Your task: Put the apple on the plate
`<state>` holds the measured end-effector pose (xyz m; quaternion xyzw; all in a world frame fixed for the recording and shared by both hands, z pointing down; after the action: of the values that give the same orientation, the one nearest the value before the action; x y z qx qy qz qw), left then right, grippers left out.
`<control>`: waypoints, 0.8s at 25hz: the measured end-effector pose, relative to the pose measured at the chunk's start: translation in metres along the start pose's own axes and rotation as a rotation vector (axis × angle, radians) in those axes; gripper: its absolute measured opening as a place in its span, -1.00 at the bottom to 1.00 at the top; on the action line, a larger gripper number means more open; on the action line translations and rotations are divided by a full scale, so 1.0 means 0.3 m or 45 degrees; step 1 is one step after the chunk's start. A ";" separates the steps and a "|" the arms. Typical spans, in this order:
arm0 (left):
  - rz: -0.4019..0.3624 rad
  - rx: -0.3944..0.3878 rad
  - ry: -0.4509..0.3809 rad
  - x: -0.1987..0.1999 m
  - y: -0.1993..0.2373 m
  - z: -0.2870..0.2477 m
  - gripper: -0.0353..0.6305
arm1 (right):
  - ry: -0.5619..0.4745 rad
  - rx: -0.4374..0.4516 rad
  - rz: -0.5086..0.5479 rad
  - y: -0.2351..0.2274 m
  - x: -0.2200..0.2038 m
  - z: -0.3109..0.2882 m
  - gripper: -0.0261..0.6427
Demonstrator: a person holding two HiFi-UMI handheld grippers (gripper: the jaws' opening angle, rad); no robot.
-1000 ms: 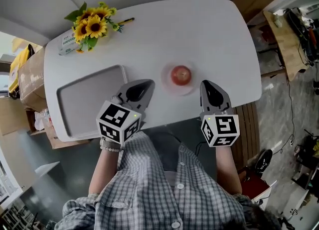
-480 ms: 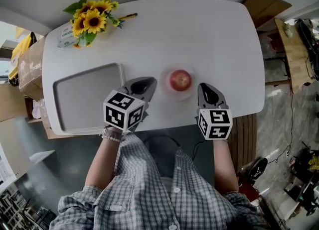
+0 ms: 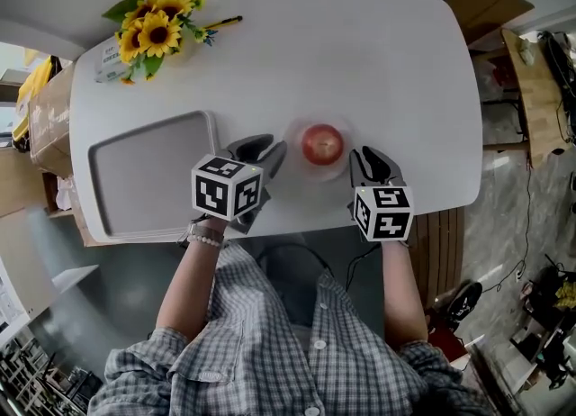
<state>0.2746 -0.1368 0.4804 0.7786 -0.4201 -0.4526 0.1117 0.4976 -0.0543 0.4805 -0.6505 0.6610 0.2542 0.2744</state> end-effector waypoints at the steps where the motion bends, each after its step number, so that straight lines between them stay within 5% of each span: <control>1: 0.003 0.007 0.011 -0.005 0.004 -0.008 -0.59 | 0.013 0.022 -0.012 0.002 -0.007 -0.009 -0.67; 20: 0.079 0.099 0.092 -0.053 0.027 -0.074 -0.58 | 0.088 0.157 -0.213 0.023 -0.012 -0.078 -0.65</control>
<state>0.2842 -0.1344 0.5071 0.7849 -0.4571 -0.4036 0.1104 0.4900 -0.0677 0.4996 -0.6937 0.6280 0.1666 0.3110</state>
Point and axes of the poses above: the fingertips, and each gripper's own axes: z backward along the fingers, y to its left, x out of its top, the point moved 8 cm from there along z, backward along the fingers, and after that the axes turned 6 degrees about -x, right-handed, at the moved point
